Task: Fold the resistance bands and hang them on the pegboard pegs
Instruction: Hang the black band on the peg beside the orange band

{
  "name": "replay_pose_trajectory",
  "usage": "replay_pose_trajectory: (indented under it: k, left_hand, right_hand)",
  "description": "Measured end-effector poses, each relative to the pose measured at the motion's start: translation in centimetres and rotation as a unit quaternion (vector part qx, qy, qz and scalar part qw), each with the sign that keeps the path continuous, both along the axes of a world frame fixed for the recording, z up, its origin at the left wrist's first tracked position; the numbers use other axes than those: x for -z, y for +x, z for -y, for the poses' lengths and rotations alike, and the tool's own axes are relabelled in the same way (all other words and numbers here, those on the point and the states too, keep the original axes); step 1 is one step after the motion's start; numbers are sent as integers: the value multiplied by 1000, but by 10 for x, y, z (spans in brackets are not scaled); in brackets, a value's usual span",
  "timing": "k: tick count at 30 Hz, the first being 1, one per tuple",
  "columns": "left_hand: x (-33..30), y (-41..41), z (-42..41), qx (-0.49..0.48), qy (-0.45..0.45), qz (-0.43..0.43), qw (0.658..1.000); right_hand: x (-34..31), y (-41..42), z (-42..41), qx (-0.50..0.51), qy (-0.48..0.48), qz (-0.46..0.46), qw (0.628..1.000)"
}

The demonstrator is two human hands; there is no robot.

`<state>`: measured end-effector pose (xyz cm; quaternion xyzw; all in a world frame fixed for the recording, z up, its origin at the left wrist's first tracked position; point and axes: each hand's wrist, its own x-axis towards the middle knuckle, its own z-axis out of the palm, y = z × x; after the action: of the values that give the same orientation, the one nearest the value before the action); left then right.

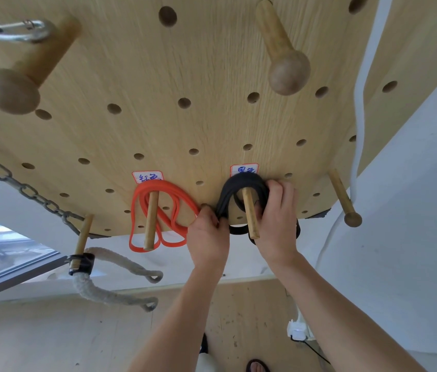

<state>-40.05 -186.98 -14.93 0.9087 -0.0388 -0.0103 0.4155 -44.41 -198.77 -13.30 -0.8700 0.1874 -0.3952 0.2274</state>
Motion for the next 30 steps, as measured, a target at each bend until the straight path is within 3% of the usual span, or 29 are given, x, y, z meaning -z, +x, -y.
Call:
replay_pose_trajectory:
  k: [4, 7, 13, 18, 30]
  left_hand:
    - [-8, -7, 9, -29, -77, -56, 995]
    - [-13, -17, 7, -21, -99, -47, 994]
    - [-33, -22, 11, 44, -31, 80, 995]
    - [-35, -17, 13, 26, 21, 139, 990]
    - [-30, -9, 20, 1, 16, 149, 989]
  right_hand:
    - [0, 2, -1, -2, 9, 6, 1000]
    - [1, 1, -1, -5, 7, 6, 1000]
    - [3, 0, -2, -8, 11, 11, 1000]
    - [3, 0, -2, -13, 12, 11, 1000]
    - [4, -2, -3, -14, 13, 9, 1000]
